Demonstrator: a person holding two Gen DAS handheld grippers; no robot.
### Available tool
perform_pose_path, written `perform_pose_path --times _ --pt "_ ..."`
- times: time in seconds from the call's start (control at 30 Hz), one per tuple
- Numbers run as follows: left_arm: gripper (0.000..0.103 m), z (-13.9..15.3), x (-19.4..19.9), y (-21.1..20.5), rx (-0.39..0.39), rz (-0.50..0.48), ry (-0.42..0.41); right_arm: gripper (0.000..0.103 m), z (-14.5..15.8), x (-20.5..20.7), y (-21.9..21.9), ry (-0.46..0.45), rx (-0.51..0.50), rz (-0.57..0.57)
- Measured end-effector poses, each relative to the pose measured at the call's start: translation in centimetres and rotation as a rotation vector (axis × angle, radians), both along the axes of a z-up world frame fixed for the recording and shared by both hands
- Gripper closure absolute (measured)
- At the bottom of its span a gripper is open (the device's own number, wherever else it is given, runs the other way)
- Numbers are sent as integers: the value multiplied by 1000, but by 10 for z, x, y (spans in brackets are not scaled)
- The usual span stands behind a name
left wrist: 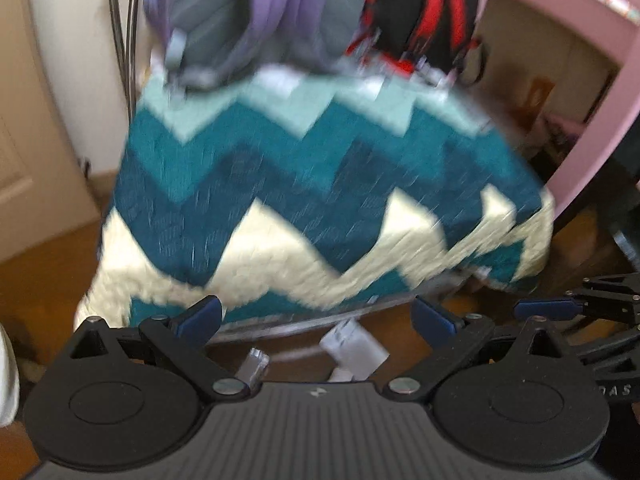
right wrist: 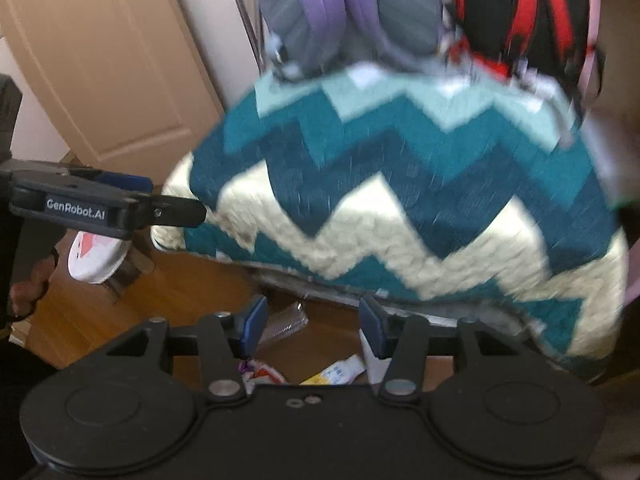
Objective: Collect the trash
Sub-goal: 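Move both tools back toward the remaining trash under the bench, then grasp the grey cloth with the left tool while the right tool grasps the orange plastic bag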
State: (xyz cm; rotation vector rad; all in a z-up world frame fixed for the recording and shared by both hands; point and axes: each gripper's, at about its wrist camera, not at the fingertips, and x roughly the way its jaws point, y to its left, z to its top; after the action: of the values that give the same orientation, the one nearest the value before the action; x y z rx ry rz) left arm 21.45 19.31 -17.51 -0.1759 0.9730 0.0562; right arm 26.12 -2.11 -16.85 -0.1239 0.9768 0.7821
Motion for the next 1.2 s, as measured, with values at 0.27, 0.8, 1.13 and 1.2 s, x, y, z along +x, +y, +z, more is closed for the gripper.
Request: perform_pose_path --times 0.27,0.8,1.13,1.2 --pt "2 -122 16 8 64 -138 241 53 -124 29 22 207 -108 -24" --pt "3 -324 17 -15 -1 -318 660 53 -324 44 25 554 -334 -100" --pt "20 -384 19 -34 -39 -377 735 53 -377 54 32 654 -361 -116" --pt "31 -392 19 -37 -37 -387 747 54 -387 54 36 658 -370 -111"
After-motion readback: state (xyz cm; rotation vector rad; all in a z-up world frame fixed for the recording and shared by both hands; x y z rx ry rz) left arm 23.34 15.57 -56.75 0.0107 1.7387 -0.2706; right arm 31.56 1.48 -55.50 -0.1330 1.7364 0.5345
